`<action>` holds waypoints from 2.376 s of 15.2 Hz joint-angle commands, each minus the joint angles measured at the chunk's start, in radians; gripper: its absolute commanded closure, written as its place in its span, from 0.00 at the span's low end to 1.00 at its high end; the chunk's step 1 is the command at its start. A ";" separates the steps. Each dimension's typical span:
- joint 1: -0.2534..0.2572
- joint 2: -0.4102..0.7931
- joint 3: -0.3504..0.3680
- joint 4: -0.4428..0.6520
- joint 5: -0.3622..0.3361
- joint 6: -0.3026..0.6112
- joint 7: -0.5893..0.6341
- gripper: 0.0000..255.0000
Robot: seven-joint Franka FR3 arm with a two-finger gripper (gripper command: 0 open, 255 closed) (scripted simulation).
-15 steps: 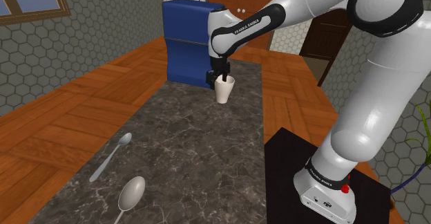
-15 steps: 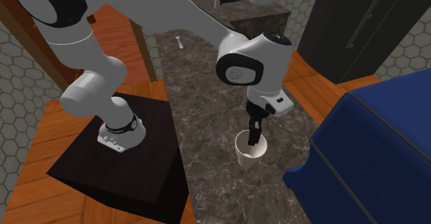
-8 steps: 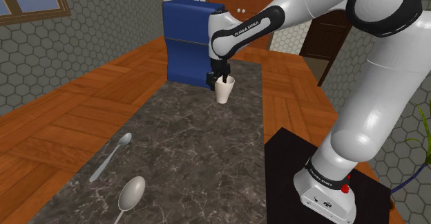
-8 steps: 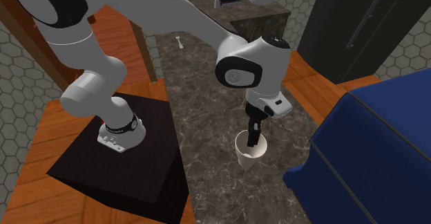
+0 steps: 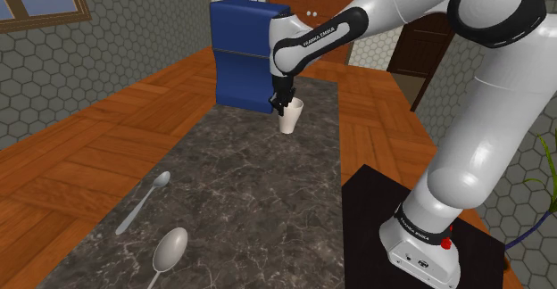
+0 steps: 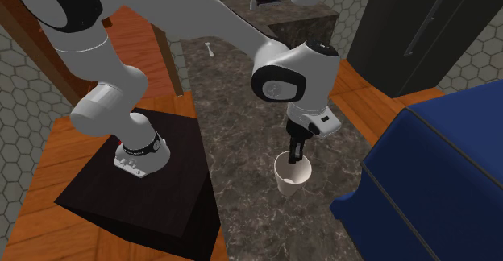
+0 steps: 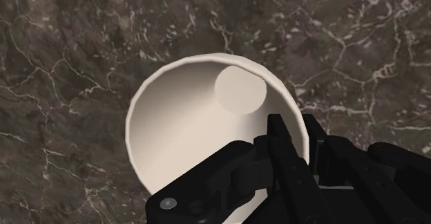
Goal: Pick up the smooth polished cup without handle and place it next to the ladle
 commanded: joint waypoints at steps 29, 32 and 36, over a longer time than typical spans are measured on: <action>0.003 -0.105 0.004 0.228 0.031 -0.331 -0.052 1.00; 0.003 -0.108 0.005 0.264 0.033 -0.370 -0.057 1.00; 0.003 -0.109 0.005 0.316 0.035 -0.423 -0.063 1.00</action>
